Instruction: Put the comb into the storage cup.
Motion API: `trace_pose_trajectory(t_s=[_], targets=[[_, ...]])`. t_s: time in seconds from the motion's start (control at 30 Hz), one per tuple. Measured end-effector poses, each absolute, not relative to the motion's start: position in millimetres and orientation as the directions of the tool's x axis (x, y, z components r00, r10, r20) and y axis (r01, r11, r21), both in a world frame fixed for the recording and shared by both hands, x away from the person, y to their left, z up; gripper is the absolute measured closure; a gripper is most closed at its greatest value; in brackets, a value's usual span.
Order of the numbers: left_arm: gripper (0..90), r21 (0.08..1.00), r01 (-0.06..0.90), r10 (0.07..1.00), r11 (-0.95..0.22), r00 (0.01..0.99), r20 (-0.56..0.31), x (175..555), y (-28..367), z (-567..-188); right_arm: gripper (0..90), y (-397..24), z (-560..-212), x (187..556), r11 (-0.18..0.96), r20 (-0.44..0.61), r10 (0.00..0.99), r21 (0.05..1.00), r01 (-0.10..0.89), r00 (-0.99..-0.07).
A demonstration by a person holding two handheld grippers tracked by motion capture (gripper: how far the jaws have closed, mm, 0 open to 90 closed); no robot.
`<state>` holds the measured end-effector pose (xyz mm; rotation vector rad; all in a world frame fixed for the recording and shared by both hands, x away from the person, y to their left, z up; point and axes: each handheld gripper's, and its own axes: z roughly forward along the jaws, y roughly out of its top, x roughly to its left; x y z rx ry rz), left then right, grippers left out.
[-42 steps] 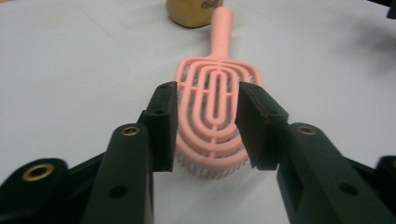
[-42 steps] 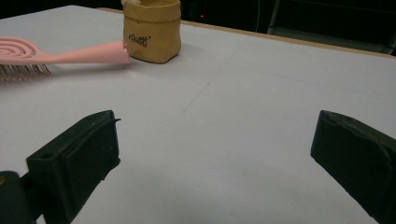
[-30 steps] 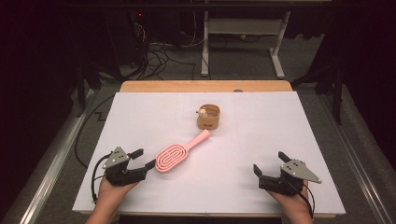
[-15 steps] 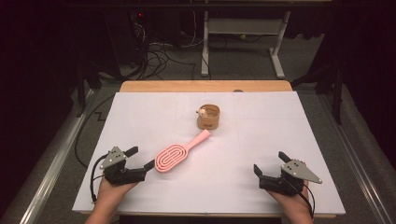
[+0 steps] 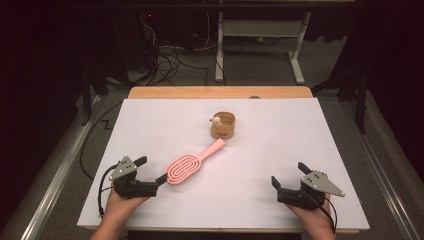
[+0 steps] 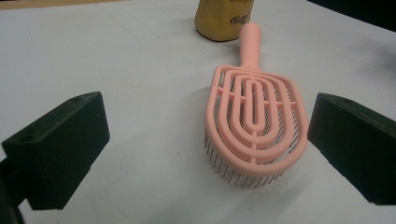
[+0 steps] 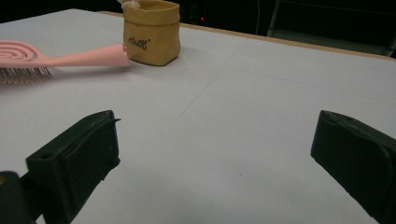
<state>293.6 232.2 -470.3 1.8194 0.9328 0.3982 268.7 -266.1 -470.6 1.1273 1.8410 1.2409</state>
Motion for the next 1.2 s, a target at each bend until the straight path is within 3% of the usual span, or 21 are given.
trace_pose_trajectory(t_s=[1.2], targets=[[0.0,0.838,0.437,0.706,-0.325,0.702,-0.092,294,209,-474,0.6,-272,-468,259,0.187,-0.050,0.900,0.942,0.279,-0.434]])
